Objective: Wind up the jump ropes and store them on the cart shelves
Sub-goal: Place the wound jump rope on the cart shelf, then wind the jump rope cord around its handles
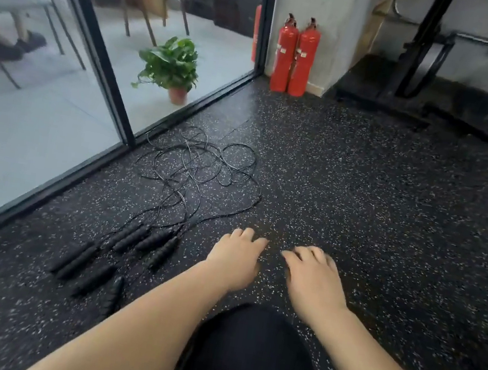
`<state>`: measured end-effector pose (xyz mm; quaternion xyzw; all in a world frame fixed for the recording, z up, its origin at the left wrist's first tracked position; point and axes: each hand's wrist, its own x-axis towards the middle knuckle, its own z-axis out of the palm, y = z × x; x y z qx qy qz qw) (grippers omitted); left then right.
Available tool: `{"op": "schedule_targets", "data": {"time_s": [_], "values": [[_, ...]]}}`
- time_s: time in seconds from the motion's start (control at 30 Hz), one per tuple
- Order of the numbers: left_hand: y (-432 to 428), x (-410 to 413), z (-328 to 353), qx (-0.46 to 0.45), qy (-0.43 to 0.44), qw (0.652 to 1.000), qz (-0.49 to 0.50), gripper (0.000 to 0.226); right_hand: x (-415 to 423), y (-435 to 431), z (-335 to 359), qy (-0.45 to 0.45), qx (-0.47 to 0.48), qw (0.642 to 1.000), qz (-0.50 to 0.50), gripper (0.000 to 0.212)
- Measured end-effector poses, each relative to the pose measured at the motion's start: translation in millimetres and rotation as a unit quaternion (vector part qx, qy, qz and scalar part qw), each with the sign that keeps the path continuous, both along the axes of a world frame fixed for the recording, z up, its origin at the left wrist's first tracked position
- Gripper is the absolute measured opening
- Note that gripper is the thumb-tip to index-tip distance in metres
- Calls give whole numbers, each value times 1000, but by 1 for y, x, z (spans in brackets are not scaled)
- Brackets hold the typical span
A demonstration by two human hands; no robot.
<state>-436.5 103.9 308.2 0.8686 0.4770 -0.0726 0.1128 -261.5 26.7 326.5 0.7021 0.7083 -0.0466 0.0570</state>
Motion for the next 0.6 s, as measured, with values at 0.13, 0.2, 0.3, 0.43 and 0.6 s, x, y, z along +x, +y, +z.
{"op": "schedule_targets", "data": {"time_s": [0.13,0.2,0.3,0.43,0.6], "values": [[14,-45,-36,-38,11,998,43,61,-40,32,-28,-7,-33,998,51,55],[21,-65,-53,-50,17,997,62,61,-61,48,-40,-3,-41,997,73,49],[34,-93,-78,-65,15,994,92,56,-87,71,-59,-3,-53,994,100,42],[53,-125,-109,-69,19,990,119,56,-117,101,-84,-10,-85,988,127,43],[82,-158,-154,-75,53,983,161,54,-146,135,-119,-20,-134,978,160,54]]}}
